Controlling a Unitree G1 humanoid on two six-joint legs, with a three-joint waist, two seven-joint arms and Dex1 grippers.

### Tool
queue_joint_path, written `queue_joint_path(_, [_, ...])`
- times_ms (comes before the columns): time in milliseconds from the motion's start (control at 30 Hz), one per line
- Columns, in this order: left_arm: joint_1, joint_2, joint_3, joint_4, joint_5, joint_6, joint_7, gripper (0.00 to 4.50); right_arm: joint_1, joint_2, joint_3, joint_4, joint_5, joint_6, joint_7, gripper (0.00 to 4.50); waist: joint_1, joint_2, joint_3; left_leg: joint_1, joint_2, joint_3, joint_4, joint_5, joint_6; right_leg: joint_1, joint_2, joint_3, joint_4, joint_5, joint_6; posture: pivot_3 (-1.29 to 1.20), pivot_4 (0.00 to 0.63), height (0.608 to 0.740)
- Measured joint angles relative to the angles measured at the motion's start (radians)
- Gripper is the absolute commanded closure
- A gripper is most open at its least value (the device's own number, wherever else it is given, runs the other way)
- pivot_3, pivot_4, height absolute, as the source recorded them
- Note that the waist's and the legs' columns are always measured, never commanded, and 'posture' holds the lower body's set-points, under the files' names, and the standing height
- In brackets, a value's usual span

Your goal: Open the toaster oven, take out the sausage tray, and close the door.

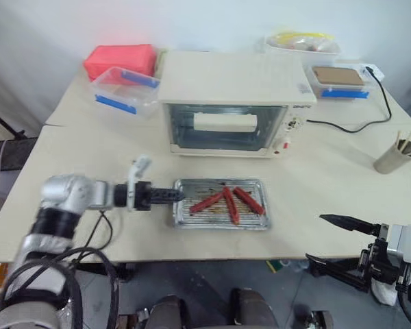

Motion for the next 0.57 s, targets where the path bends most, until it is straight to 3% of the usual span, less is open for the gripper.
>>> queue_joint_path(200, [0.244, 0.088, 0.123, -0.105, 0.161, -0.487, -0.197, 0.01, -0.069, -0.023, 0.020, 0.054, -0.007, -0.010, 0.035, 0.00, 0.010, -0.002, 0.002, -0.009, -0.002, 0.001, 0.000, 0.000, 0.003, -0.011, -0.003, 0.000, 0.001, 0.000, 0.000, 0.00, 0.150, 0.740])
queue_joint_path(300, [0.430, 0.110, 0.262, -0.190, 0.218, -0.770, -0.287, 0.01, -0.135, -0.058, 0.044, 0.109, -0.006, -0.008, 0.074, 0.00, 0.005, -0.003, 0.003, -0.009, -0.002, 0.006, 0.000, -0.002, 0.007, -0.012, -0.006, 0.000, 0.000, 0.001, 0.001, 0.00, 0.150, 0.740])
queue_joint_path(400, [0.514, 0.109, 0.360, -0.252, 0.265, -0.984, -0.326, 0.01, -0.185, -0.082, 0.054, 0.149, -0.002, -0.001, 0.109, 0.00, 0.006, -0.004, 0.003, -0.009, -0.001, 0.006, 0.001, -0.002, 0.008, -0.012, -0.008, -0.001, -0.001, 0.001, 0.002, 0.00, 0.150, 0.740])
queue_joint_path(567, [0.568, 0.094, 0.394, -0.293, 0.289, -1.044, -0.303, 0.01, -0.252, -0.101, 0.089, 0.162, 0.007, 0.023, 0.140, 0.00, 0.015, -0.003, 0.004, -0.009, -0.001, 0.006, 0.001, -0.002, 0.009, -0.012, -0.008, -0.001, -0.001, 0.002, 0.003, 0.00, 0.150, 0.740])
